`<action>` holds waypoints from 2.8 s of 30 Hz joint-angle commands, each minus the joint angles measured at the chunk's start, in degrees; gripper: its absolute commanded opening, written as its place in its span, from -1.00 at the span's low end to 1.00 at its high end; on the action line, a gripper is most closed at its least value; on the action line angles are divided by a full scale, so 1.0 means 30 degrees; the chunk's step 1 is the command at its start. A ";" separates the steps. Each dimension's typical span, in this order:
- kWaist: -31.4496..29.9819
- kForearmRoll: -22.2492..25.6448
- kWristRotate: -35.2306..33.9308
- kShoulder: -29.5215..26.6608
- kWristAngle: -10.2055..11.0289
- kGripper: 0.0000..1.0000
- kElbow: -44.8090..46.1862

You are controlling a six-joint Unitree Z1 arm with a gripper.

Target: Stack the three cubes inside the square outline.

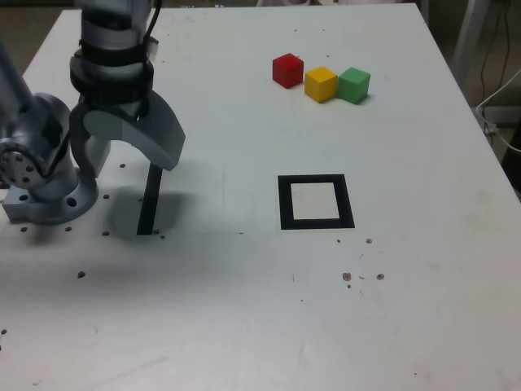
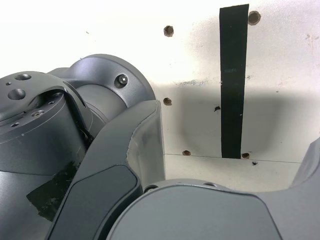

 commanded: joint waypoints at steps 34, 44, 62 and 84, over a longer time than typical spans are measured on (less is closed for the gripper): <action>0.1284 0.0758 -0.0068 0.2264 0.1023 0.99 -0.4500; 0.4893 0.1568 0.0566 0.4154 0.1769 0.99 -0.7769; 0.9809 0.2301 0.1729 0.8973 0.1955 0.99 -1.3228; 1.2426 0.4390 0.2798 1.4815 0.1866 0.97 -2.0702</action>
